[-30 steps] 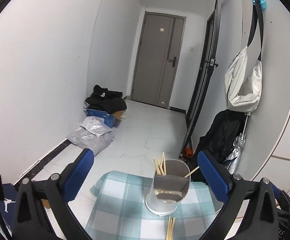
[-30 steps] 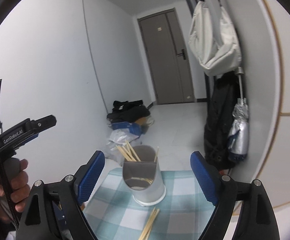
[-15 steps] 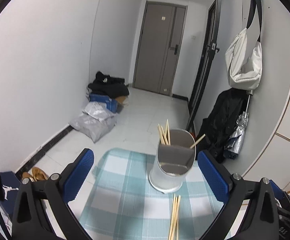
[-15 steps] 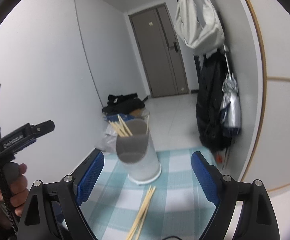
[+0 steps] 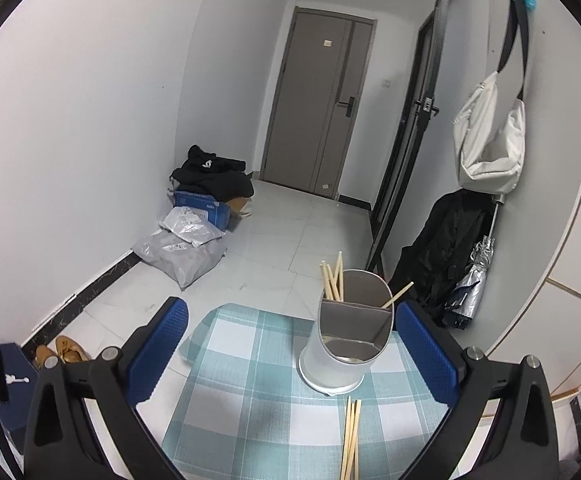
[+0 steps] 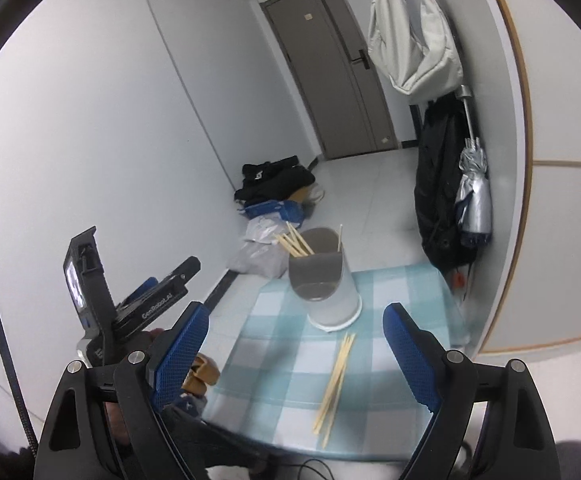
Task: Organize utensils
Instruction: 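Move both open grippers back down to the remaining chopsticks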
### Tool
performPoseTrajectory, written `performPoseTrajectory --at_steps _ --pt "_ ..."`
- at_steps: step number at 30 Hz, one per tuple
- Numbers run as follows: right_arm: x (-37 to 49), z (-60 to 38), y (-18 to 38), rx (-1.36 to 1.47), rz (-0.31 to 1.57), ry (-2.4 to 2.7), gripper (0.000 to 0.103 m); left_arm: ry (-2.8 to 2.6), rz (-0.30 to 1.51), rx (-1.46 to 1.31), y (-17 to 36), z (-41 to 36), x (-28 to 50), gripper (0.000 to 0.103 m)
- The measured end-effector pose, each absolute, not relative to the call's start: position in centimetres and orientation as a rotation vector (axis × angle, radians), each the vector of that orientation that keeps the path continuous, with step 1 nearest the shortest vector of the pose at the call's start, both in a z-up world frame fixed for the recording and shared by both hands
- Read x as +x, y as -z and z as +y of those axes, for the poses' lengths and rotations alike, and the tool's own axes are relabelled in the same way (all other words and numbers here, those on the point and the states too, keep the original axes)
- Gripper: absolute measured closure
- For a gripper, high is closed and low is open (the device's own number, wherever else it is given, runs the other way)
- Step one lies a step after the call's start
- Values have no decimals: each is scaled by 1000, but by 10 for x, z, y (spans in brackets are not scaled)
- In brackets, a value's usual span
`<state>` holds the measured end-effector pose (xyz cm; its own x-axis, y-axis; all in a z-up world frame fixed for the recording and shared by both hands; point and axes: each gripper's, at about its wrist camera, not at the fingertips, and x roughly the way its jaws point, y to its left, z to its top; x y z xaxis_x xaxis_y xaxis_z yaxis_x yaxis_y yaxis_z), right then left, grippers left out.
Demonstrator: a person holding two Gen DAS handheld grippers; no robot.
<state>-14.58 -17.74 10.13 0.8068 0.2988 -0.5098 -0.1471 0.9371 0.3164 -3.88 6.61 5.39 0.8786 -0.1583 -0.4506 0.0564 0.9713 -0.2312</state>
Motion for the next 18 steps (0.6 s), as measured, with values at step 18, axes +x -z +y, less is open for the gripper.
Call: performPoseTrajectory --at_steps 18 --pt "-44 -174 66 65 725 -75 13 35 715 -154 39 65 -8 1"
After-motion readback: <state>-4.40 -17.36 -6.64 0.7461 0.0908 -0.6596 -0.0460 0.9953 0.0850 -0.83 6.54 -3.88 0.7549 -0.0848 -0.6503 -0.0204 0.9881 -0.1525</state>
